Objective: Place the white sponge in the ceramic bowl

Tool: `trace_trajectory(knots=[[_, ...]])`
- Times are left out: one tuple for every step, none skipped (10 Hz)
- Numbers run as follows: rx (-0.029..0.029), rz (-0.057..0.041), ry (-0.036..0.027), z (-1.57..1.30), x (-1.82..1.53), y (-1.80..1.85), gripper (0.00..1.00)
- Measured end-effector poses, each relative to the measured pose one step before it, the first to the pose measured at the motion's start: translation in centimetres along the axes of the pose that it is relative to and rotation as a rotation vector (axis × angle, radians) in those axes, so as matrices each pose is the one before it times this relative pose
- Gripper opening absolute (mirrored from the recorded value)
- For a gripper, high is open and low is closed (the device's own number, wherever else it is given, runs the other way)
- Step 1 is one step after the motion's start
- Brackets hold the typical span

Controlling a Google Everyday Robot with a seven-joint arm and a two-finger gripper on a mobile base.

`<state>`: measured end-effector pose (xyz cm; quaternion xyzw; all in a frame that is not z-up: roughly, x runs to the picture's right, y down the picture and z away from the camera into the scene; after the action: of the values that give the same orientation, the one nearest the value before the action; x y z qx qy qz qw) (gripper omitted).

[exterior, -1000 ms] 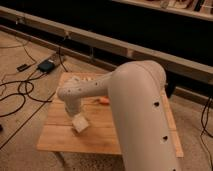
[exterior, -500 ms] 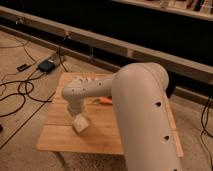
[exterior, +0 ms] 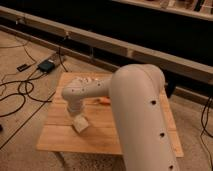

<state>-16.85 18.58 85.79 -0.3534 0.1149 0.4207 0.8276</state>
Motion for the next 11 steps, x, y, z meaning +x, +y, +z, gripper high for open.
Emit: trace_trajectory(knots=[[0.00026, 0.00274, 0.00595, -0.041, 0.091, -0.002, 0.32], [0.00115, 0.00283, 0.00315, -0.301, 0.053, -0.004, 0.22], [0.00165, 0.00933, 0.00172, -0.516, 0.082, -0.066, 0.09], [0.00105, 0.00900, -0.00171, -0.401, 0.034, -0.120, 0.04], [0.00439, 0.02035, -0.00769, -1.145, 0.153, -0.317, 0.00], [0.00649, 0.02005, -0.01040, -1.197, 0.270, -0.478, 0.00], [0.00340, 0.01790, -0.01070, -0.941, 0.216, -0.445, 0.00], [0.00542, 0.04227, -0.02808, -1.776, 0.294, -1.134, 0.00], [0.00238, 0.02406, -0.01332, -0.805, 0.153, -0.685, 0.00], [0.00460, 0.05122, -0.02965, -1.599, 0.279, -1.486, 0.00], [0.00549, 0.05282, -0.02820, -1.483, 0.307, -1.628, 0.00]])
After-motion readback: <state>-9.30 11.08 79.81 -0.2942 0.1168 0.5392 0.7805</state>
